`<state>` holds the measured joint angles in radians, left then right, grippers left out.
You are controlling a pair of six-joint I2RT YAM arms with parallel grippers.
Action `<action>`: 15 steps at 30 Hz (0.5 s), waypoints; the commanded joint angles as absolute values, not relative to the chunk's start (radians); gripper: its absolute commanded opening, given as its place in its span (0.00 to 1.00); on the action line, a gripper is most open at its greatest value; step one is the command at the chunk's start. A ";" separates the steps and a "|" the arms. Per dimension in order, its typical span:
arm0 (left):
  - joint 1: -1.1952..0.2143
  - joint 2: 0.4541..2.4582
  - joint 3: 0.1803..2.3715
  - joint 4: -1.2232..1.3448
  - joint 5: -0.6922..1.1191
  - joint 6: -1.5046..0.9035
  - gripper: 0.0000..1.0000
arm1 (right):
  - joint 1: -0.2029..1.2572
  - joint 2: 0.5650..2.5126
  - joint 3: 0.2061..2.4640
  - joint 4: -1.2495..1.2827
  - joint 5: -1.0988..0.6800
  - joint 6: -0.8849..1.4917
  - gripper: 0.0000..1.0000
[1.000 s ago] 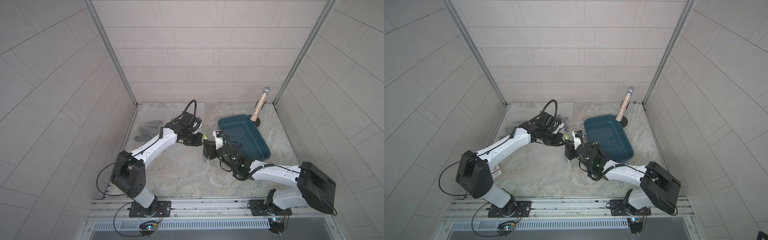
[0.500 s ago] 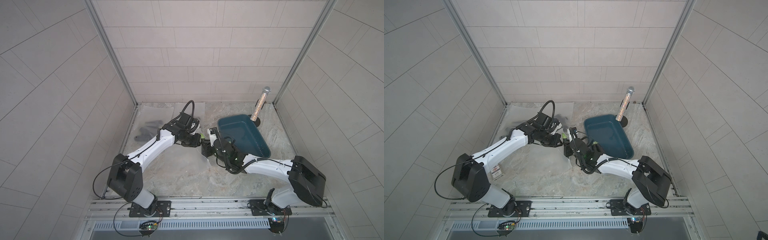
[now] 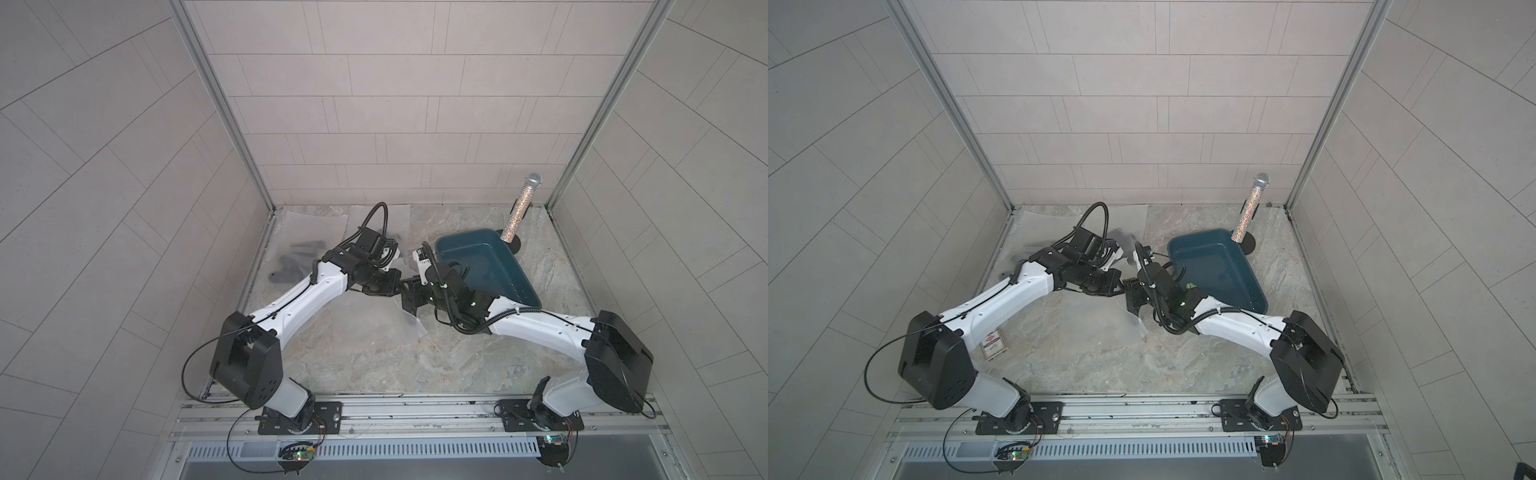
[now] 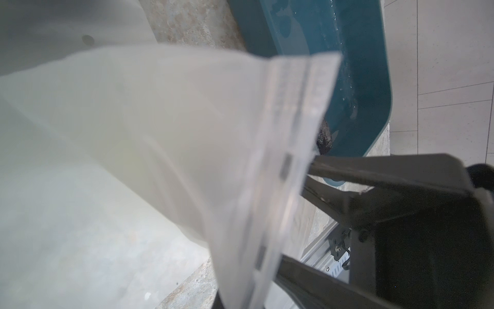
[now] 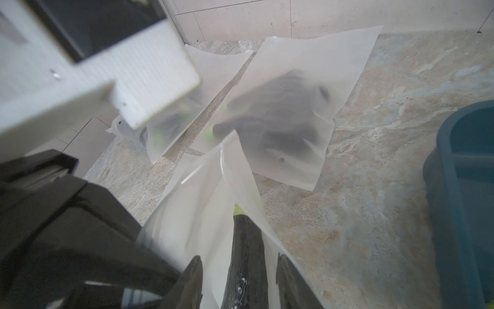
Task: Place the eggplant in a zip-top bag and seal the zipper
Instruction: Place the eggplant in the zipper food storage bag.
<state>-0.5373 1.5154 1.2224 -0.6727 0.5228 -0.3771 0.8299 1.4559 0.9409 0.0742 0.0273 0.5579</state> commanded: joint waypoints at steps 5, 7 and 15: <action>-0.540 1.510 1.208 -0.658 0.511 -0.374 0.02 | 0.659 1.296 0.916 -0.141 -0.029 0.575 0.47; -0.540 1.508 1.204 -0.658 0.507 -0.372 0.02 | 0.593 1.262 0.892 -0.203 -0.034 0.578 0.48; -0.541 1.522 1.211 -0.658 0.508 -0.372 0.02 | 0.349 1.245 0.802 -0.388 -0.067 0.548 0.49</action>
<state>-0.5369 1.5158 1.2156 -0.6624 0.5125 -0.3771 0.3859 1.2442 0.8368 -0.2829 -0.0494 0.5632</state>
